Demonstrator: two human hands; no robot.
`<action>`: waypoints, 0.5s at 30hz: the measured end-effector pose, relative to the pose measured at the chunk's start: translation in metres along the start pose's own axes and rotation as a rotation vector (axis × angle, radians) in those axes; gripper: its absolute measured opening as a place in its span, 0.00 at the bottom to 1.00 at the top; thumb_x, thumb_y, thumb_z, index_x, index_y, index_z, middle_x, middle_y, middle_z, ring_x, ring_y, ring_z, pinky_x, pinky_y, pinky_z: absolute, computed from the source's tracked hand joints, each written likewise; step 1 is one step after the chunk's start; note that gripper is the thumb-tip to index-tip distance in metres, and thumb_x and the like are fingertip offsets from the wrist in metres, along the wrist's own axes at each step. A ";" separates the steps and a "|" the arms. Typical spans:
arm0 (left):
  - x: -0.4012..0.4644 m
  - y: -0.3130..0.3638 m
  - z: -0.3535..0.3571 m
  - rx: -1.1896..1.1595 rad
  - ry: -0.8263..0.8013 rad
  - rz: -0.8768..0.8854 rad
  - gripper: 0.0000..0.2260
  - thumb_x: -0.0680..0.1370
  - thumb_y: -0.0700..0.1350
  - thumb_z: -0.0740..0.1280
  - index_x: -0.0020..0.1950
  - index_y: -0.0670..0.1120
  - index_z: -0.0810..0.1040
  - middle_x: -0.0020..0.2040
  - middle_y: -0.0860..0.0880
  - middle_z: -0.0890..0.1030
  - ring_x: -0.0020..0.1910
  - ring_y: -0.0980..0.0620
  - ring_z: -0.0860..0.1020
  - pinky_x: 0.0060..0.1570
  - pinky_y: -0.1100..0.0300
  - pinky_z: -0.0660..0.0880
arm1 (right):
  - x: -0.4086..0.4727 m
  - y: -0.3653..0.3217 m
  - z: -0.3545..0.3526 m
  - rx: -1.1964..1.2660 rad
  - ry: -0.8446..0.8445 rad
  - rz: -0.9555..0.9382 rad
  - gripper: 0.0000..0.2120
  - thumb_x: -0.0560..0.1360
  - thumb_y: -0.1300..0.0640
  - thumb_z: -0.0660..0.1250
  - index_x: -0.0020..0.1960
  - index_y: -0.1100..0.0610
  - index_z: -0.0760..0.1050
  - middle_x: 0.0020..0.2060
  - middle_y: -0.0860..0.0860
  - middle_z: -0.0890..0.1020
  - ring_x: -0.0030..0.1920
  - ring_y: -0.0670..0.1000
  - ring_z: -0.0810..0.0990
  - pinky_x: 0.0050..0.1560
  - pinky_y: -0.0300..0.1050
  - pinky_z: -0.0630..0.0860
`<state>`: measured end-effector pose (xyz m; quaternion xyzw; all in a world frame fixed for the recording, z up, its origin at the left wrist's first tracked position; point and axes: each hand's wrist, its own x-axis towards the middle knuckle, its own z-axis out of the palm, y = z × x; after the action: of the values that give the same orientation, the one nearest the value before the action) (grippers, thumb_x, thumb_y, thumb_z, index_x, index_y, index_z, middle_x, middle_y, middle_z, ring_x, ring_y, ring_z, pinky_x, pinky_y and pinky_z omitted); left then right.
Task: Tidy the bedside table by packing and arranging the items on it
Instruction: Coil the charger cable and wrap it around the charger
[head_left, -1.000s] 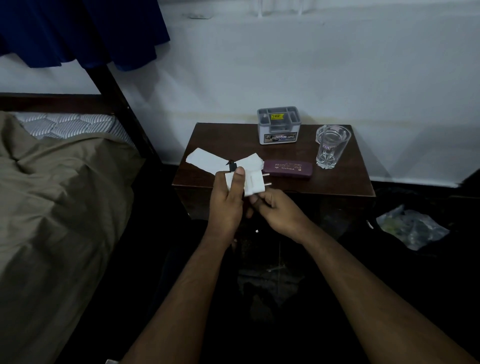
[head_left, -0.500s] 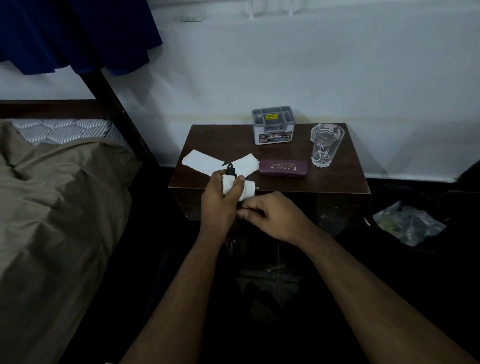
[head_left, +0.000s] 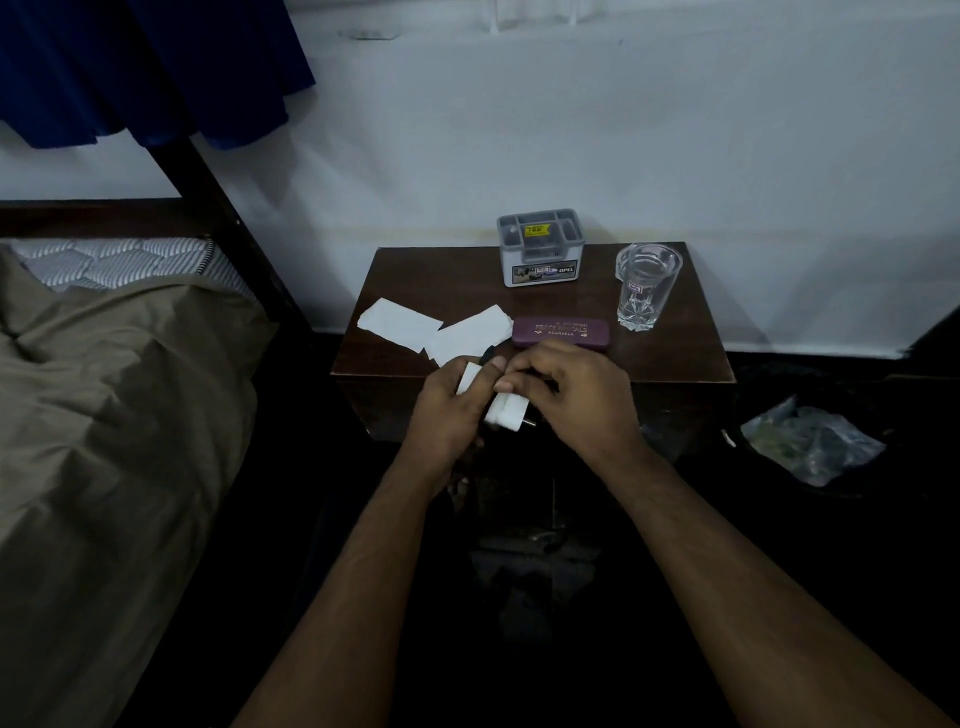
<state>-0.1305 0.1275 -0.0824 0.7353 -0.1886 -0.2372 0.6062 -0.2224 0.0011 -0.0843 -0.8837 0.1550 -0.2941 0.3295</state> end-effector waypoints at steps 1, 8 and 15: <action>-0.002 0.002 0.000 -0.017 -0.041 -0.023 0.20 0.82 0.54 0.66 0.51 0.35 0.79 0.38 0.43 0.79 0.36 0.51 0.76 0.35 0.57 0.72 | 0.001 0.000 -0.001 0.026 0.019 0.029 0.12 0.73 0.36 0.70 0.48 0.44 0.81 0.41 0.38 0.82 0.42 0.39 0.80 0.44 0.44 0.77; -0.012 0.005 -0.003 -0.151 -0.326 0.061 0.16 0.81 0.47 0.69 0.56 0.33 0.76 0.42 0.41 0.80 0.37 0.50 0.79 0.37 0.59 0.76 | 0.006 0.002 -0.006 0.383 0.023 0.187 0.06 0.75 0.46 0.74 0.39 0.41 0.82 0.37 0.42 0.85 0.39 0.44 0.83 0.46 0.53 0.80; -0.015 0.010 0.007 -0.385 -0.167 -0.025 0.06 0.82 0.45 0.66 0.52 0.45 0.81 0.43 0.46 0.81 0.38 0.51 0.78 0.31 0.61 0.73 | 0.001 0.004 0.007 0.548 -0.075 0.309 0.04 0.79 0.56 0.71 0.46 0.53 0.85 0.37 0.53 0.88 0.39 0.60 0.88 0.42 0.64 0.84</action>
<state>-0.1463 0.1286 -0.0723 0.5859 -0.1802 -0.3366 0.7148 -0.2171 0.0008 -0.0911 -0.7383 0.1899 -0.2386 0.6016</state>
